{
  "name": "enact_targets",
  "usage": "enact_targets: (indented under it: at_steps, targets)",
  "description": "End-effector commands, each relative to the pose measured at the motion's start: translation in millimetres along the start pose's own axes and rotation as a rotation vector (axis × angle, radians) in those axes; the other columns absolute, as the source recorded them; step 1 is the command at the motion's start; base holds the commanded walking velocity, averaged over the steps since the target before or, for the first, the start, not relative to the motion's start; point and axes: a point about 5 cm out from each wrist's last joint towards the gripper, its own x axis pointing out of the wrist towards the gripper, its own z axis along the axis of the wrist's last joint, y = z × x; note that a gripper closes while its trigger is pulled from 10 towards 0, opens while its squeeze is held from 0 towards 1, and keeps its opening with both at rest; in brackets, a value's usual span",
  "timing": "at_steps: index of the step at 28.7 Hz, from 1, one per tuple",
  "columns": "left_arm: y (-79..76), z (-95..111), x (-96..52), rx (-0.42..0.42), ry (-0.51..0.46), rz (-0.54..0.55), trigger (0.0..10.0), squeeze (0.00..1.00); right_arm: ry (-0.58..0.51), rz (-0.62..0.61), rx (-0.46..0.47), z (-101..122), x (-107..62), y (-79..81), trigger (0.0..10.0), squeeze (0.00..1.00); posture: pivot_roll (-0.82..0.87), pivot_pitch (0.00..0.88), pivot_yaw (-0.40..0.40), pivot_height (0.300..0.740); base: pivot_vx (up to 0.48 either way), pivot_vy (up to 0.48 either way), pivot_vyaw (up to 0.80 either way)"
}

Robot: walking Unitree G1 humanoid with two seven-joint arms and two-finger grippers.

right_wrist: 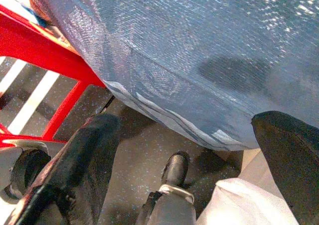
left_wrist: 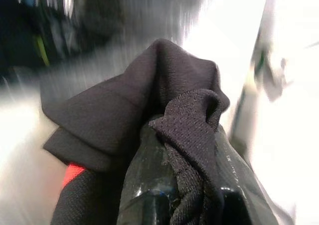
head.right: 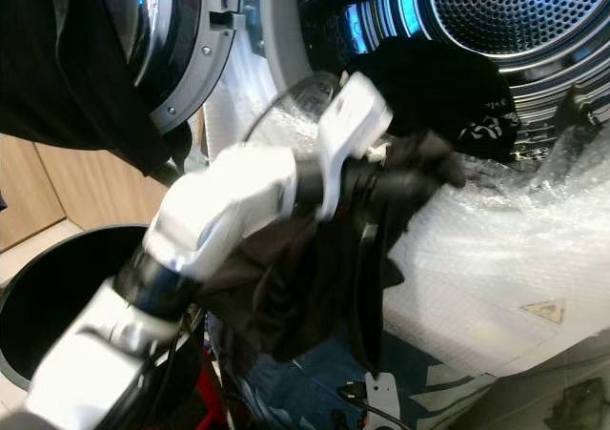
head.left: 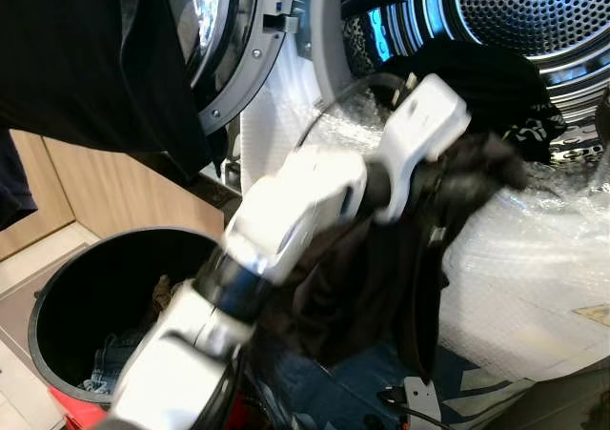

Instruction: Clothes washing

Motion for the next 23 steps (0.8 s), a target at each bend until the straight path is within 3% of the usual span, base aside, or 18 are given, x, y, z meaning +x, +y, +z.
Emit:
enact_targets:
  at_steps: [1, 3, 4, 8, 10, 12, 13, 15, 16, 18, 22, 23]
  targets:
    - [-10.4, -7, -4.3, -0.005, 0.018, -0.021, 0.0, 0.00, -0.001, -0.010, -0.004, -3, -1.8, -6.3, 10.0, 0.00, 0.23, 0.048, -0.129, 0.740, 0.000, 0.000, 0.00]
    - [-15.7, -27, -15.4, -0.056, 0.049, -0.009, 0.0, 0.00, 0.009, -0.012, -0.011, -6, -2.7, -8.4, 10.0, 0.00, 0.23, 0.051, -0.127, 0.740, 0.000, 0.000, 0.00]
    - [-15.7, -27, -15.4, -0.056, 0.049, -0.009, 0.0, 0.00, 0.009, -0.012, -0.011, -6, -2.7, -8.4, 10.0, 0.00, 0.23, 0.051, -0.127, 0.740, 0.000, 0.000, 0.00]
    - [-25.8, -54, -43.1, -0.107, 0.096, 0.016, 0.0, 0.00, 0.010, -0.017, -0.001, -8, -3.3, -10.0, 10.0, 0.00, 0.22, 0.062, -0.118, 0.740, 0.000, 0.000, 0.00]
    - [-27.8, -70, -63.8, -0.100, 0.158, 0.046, 0.0, 0.00, 0.010, -0.013, 0.003, -10, -3.5, -9.7, 10.0, 0.00, 0.22, 0.064, -0.114, 0.740, 0.000, 0.000, 0.00]
    - [-26.7, -97, -92.5, -0.058, 0.314, 0.114, 0.0, 0.00, 0.015, -0.010, 0.003, -12, -3.6, -9.0, 10.0, 0.00, 0.22, 0.062, -0.112, 0.740, 0.000, 0.000, 0.00]
    - [-26.7, -97, -92.5, -0.058, 0.314, 0.114, 0.0, 0.00, 0.015, -0.010, 0.003, -12, -3.6, -9.0, 10.0, 0.00, 0.22, 0.062, -0.112, 0.740, 0.000, 0.000, 0.00]
    - [-21.2, -121, -118.0, -0.066, 0.456, 0.238, 0.0, 0.00, 0.017, -0.008, 0.004, -13, -3.6, -8.5, 10.0, 0.00, 0.23, 0.062, -0.105, 0.740, 0.000, 0.000, 0.00]
    - [-21.2, -121, -118.0, -0.066, 0.456, 0.238, 0.0, 0.00, 0.017, -0.008, 0.004, -13, -3.6, -8.5, 10.0, 0.00, 0.23, 0.062, -0.105, 0.740, 0.000, 0.000, 0.00]
    - [-18.0, -138, -140.6, -0.070, 0.549, 0.379, 0.0, 0.00, 0.016, -0.009, 0.005, -14, -3.8, -8.8, 10.0, 0.00, 0.23, 0.060, -0.103, 0.740, 0.000, 0.000, 0.00]
    - [-4.1, -151, -174.2, -0.122, 0.587, 0.684, 0.0, 0.00, -0.005, -0.008, -0.003, -8, -4.3, -12.4, 10.0, 0.00, 0.23, 0.051, -0.098, 0.740, 0.000, 0.000, 0.00]
    - [-2.7, -151, -177.0, -0.127, 0.585, 0.711, 0.0, 0.00, -0.008, -0.009, -0.002, -7, -4.4, -12.8, 10.0, 0.00, 0.23, 0.051, -0.098, 0.740, 0.000, 0.000, 0.00]
